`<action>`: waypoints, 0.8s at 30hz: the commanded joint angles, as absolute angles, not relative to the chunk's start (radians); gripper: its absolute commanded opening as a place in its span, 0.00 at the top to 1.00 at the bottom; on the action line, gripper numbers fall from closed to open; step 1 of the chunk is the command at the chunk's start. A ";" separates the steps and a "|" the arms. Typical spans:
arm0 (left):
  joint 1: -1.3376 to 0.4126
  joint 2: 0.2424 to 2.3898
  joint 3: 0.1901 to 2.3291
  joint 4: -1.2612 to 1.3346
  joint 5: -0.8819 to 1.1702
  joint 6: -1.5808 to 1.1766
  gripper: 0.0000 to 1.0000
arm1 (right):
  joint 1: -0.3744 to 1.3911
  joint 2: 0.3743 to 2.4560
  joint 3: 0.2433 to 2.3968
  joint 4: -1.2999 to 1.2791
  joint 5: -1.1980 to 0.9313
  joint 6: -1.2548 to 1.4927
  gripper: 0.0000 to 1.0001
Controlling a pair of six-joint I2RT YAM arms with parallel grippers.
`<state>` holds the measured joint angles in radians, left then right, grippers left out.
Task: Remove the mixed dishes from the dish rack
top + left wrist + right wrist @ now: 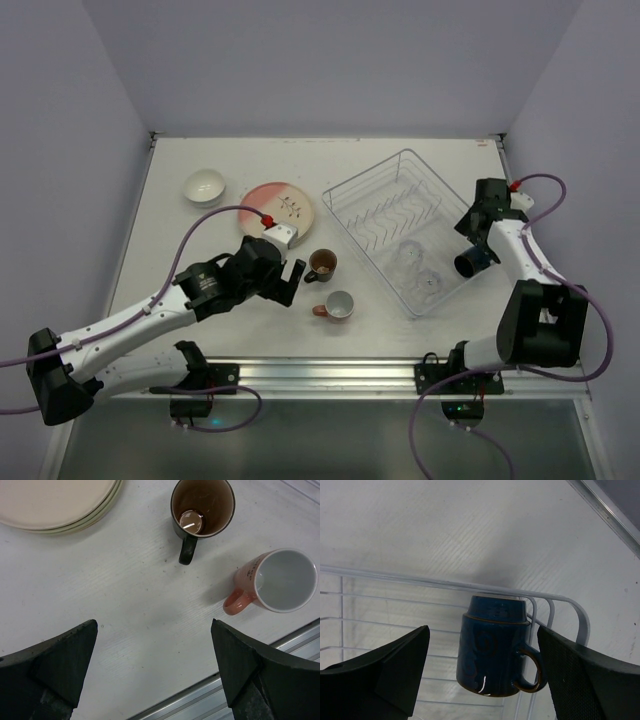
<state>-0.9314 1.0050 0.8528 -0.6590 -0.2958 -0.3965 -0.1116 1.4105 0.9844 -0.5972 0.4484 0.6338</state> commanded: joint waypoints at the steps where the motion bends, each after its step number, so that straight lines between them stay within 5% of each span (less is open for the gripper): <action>1: -0.927 1.005 0.848 -0.617 -0.319 -0.385 0.00 | -0.115 1.437 0.993 -0.563 0.483 0.646 0.11; 18: -0.927 0.994 0.845 -0.615 -0.327 -0.390 0.00 | -0.115 1.517 0.907 -0.515 0.411 0.716 0.18; 24: -0.927 0.986 0.844 -0.615 -0.333 -0.391 0.00 | -0.115 1.545 0.919 -0.502 0.402 0.689 0.30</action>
